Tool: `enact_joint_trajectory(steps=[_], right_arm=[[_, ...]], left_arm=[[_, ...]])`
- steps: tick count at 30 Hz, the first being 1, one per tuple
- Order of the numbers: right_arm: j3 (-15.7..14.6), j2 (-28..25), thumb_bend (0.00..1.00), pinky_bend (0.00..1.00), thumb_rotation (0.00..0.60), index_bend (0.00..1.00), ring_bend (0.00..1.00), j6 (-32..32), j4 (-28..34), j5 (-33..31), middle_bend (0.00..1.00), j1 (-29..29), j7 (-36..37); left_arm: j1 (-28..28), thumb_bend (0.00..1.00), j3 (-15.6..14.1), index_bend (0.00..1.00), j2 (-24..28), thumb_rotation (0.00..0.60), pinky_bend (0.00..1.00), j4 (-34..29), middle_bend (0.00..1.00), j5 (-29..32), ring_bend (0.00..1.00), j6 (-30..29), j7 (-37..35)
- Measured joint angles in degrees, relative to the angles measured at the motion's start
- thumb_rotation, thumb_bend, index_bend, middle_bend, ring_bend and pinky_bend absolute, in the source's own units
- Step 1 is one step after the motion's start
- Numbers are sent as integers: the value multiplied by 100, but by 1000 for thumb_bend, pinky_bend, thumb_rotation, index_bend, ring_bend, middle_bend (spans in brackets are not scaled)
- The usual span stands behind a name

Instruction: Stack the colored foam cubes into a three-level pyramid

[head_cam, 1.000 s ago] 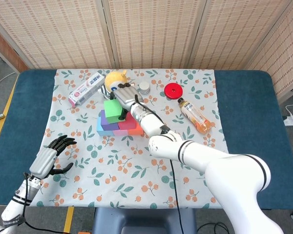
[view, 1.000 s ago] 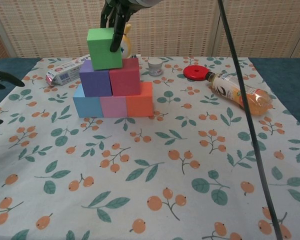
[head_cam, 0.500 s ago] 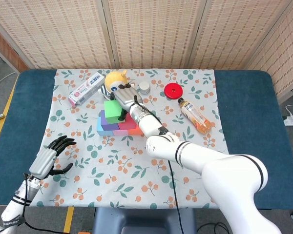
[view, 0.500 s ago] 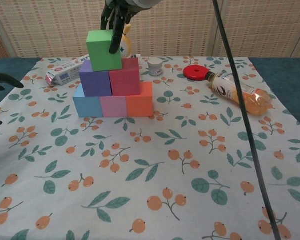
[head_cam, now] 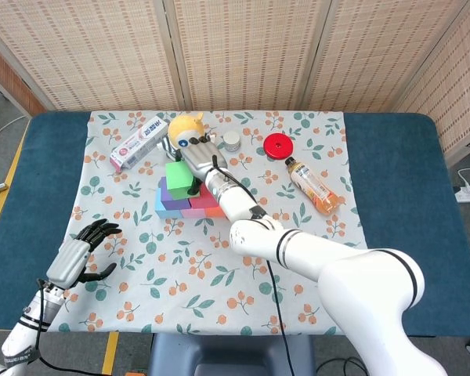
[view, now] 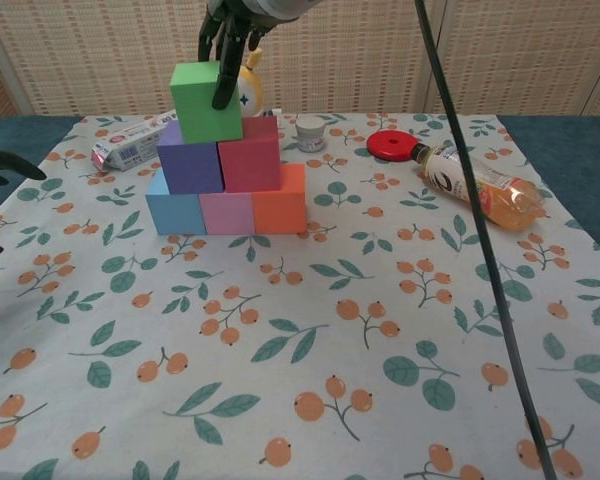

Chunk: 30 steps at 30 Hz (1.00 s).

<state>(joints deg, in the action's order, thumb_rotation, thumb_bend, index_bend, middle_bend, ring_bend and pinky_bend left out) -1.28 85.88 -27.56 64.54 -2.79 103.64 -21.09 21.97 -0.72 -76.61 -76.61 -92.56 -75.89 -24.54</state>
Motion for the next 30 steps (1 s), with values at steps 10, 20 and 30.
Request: enact_joint_trajectory(steps=[10,20,30], right_arm=[[62,-51,74,0,600,119,0,-46,99,-49,275,-41,-107],[224,-712,74,0,600,0,0,-353,871,187,194,-394,94],[283,-1062,0,0,600,0,0,-861,1392,1055,53,-1612,683]], left_arm=[[14,323,1,217,2,600,141,-5,150,-12,71,8,13],[334,322,162,230,77,600,141,86,150,23,70,330,-131],[938,324,324,93,77,600,52,192,13,180,0,1284,40]])
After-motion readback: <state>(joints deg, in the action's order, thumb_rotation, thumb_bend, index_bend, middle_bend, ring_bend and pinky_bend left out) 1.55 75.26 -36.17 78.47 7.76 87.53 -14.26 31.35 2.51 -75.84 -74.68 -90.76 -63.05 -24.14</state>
